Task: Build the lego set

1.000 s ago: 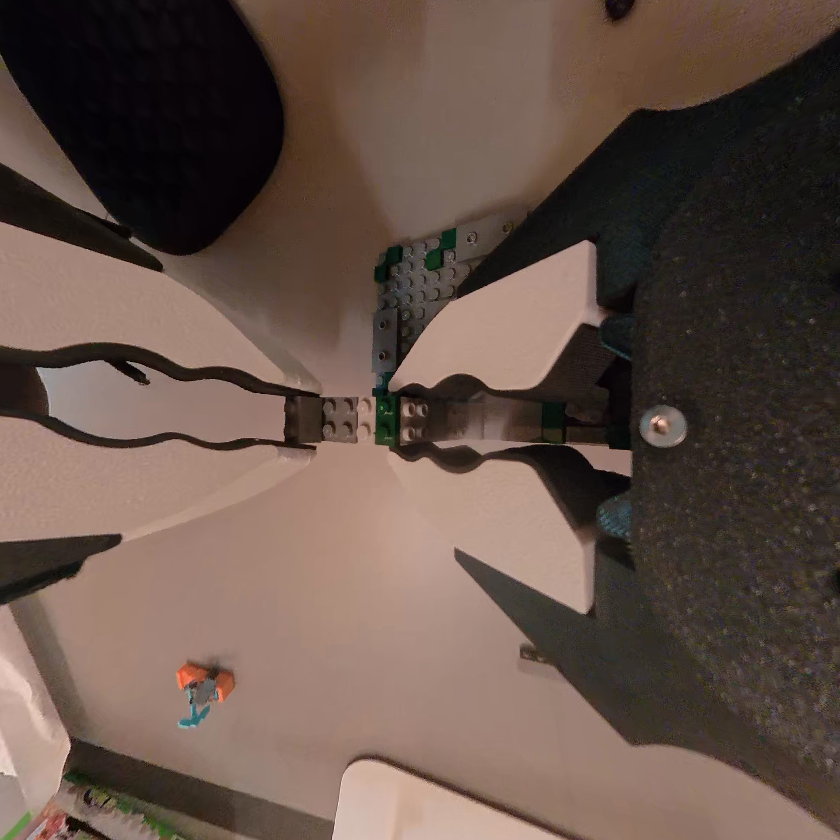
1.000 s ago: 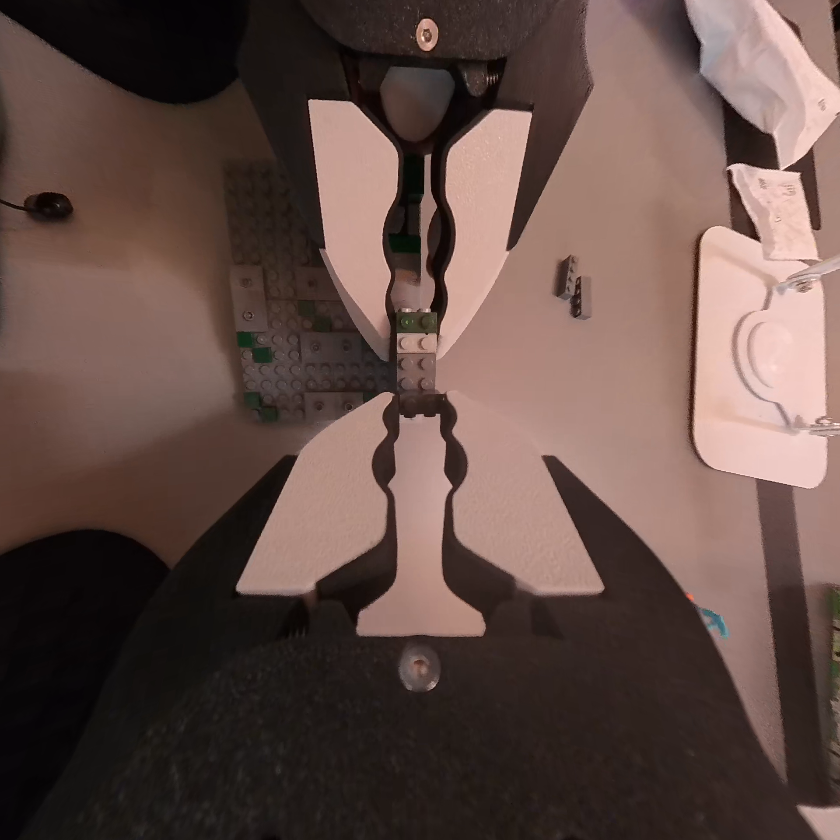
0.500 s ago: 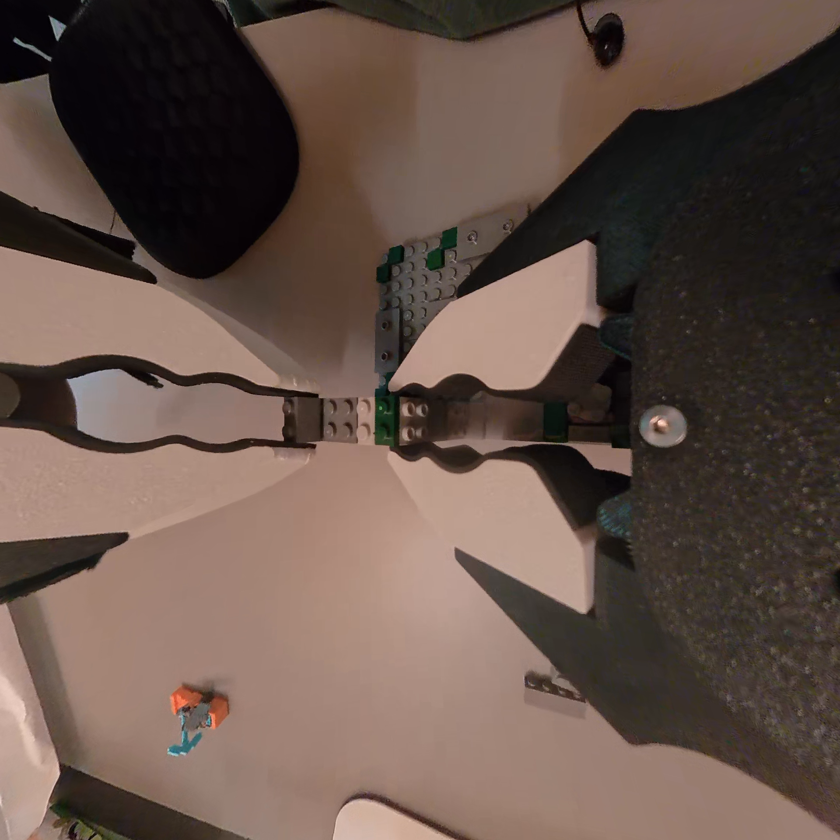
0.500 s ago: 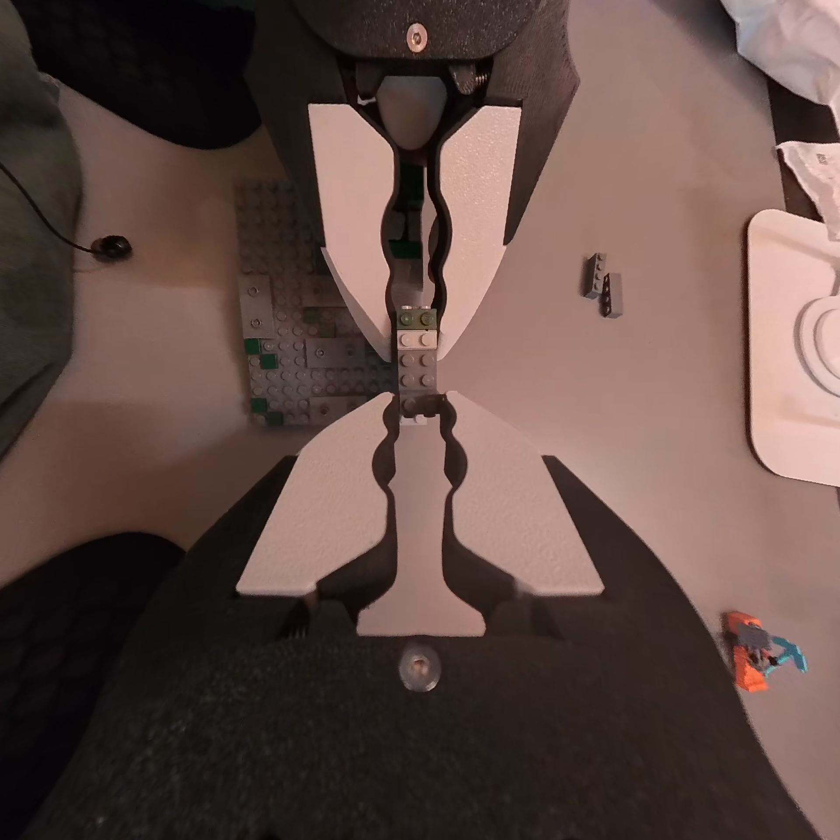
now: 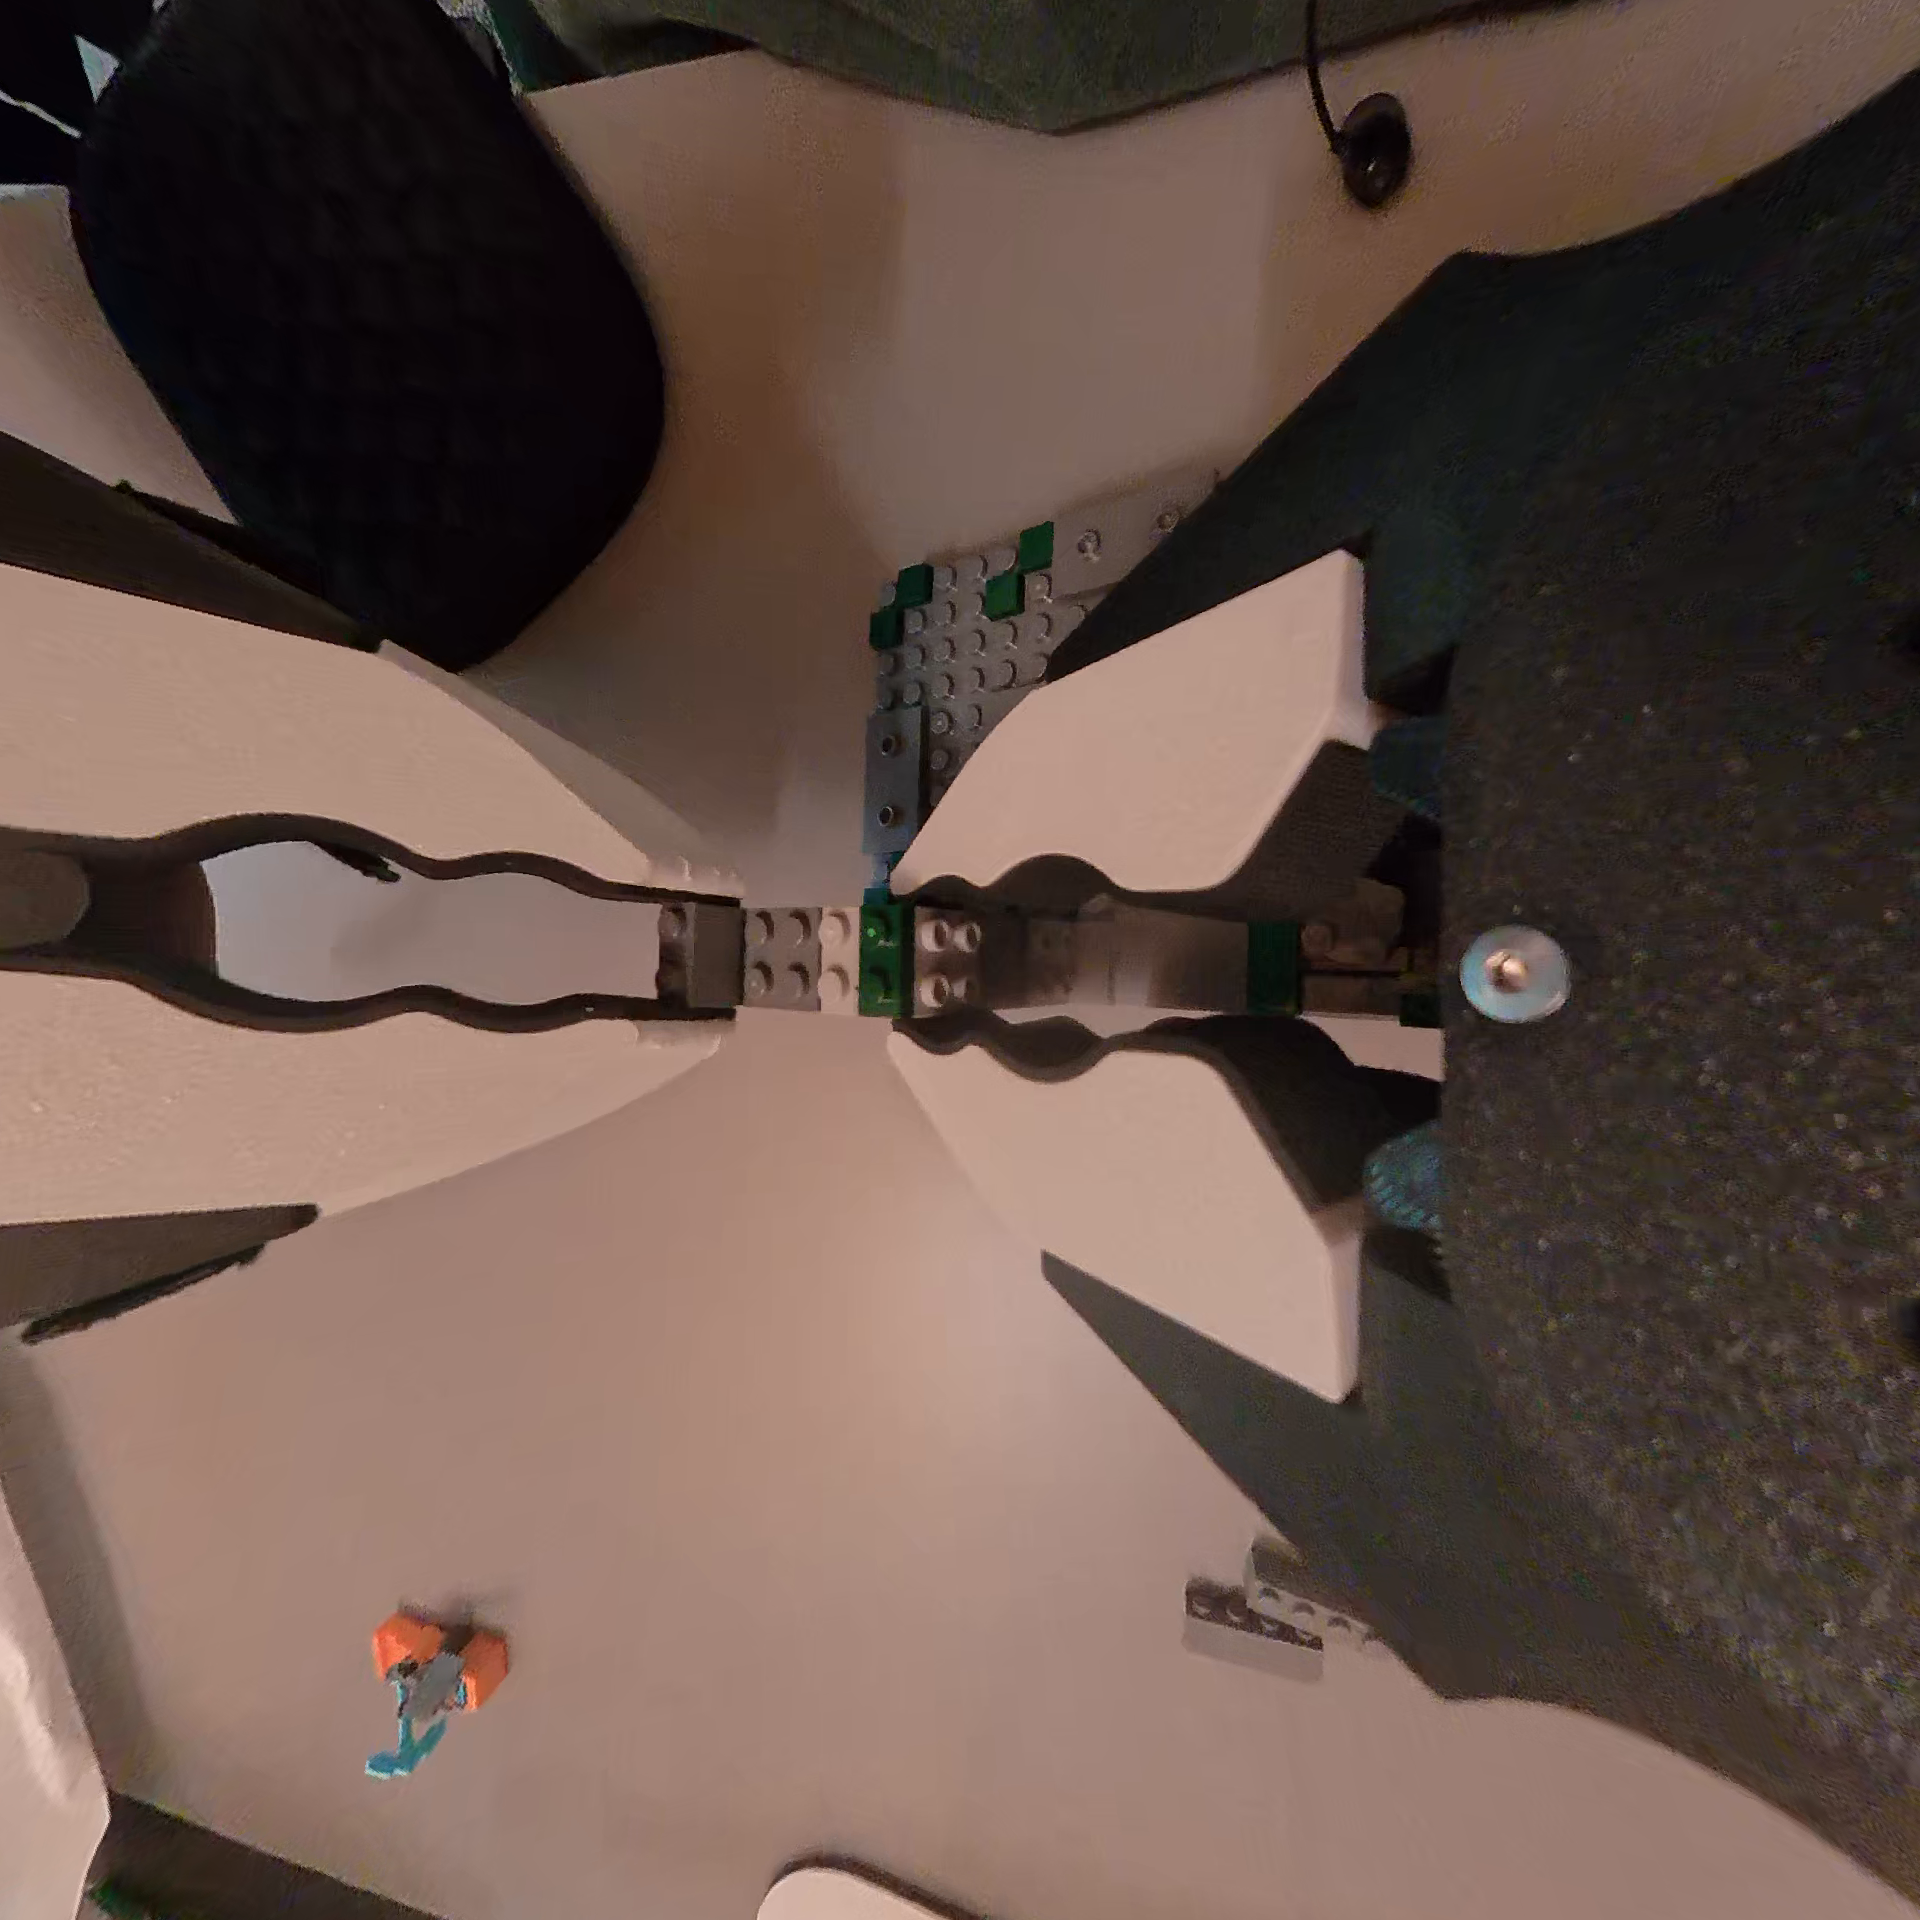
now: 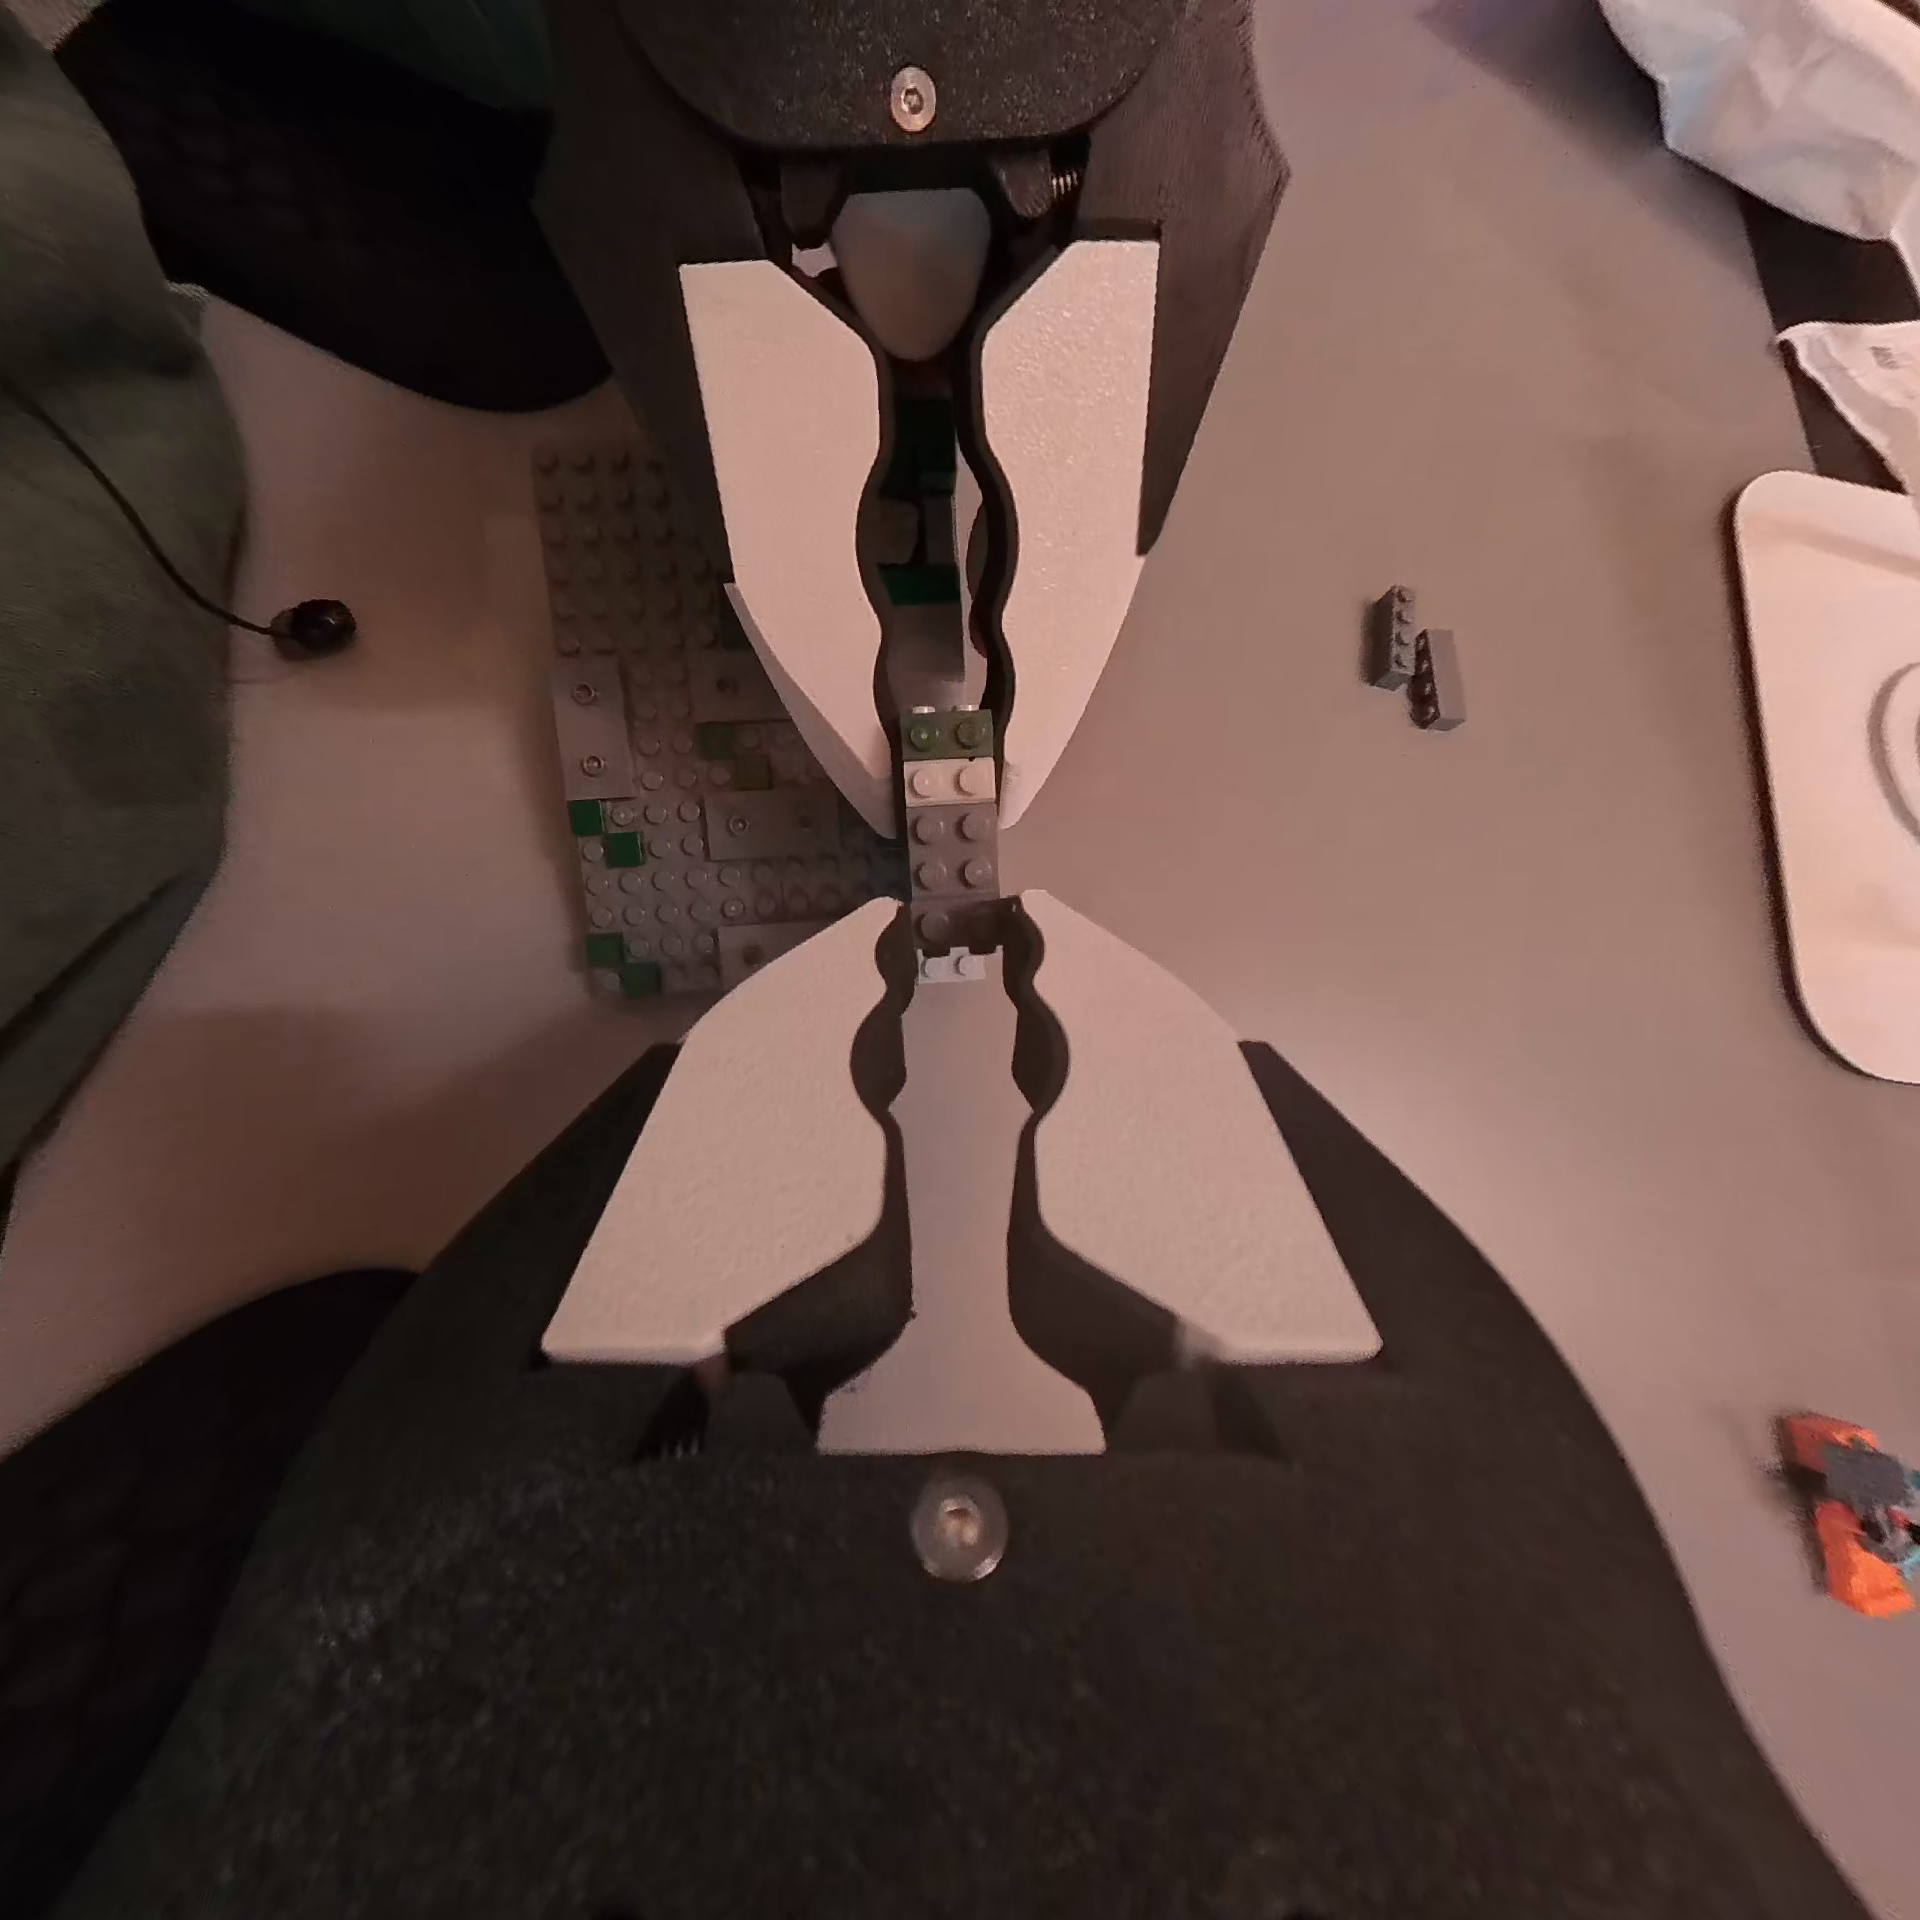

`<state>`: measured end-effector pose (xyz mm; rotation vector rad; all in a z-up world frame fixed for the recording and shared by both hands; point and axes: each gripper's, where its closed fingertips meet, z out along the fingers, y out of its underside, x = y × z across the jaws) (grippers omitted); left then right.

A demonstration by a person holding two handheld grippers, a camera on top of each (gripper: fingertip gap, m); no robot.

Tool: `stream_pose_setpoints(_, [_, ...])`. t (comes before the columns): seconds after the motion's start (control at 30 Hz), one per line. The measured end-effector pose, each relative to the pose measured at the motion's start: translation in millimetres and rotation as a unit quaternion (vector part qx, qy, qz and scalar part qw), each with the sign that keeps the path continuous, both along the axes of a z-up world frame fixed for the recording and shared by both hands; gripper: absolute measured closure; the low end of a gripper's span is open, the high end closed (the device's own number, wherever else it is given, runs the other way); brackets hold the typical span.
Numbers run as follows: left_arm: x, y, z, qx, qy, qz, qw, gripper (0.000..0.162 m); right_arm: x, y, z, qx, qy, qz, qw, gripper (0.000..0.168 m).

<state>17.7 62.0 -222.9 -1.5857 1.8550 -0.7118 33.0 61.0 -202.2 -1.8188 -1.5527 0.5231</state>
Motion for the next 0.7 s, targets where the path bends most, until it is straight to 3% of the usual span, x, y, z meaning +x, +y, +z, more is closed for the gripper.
stream_pose_setpoints(0.5, [-2.2,-6.2,8.9,0.016,0.000,-0.008,1.000,0.145,-3.7,-8.0,7.2,0.015,0.042,0.002,0.999,0.152])
stream_pose_setpoints(0.7, [-2.3,-7.1,8.9,0.016,-0.002,-0.006,1.000,0.144,-3.0,-9.9,6.1,0.028,0.006,0.003,1.000,0.152])
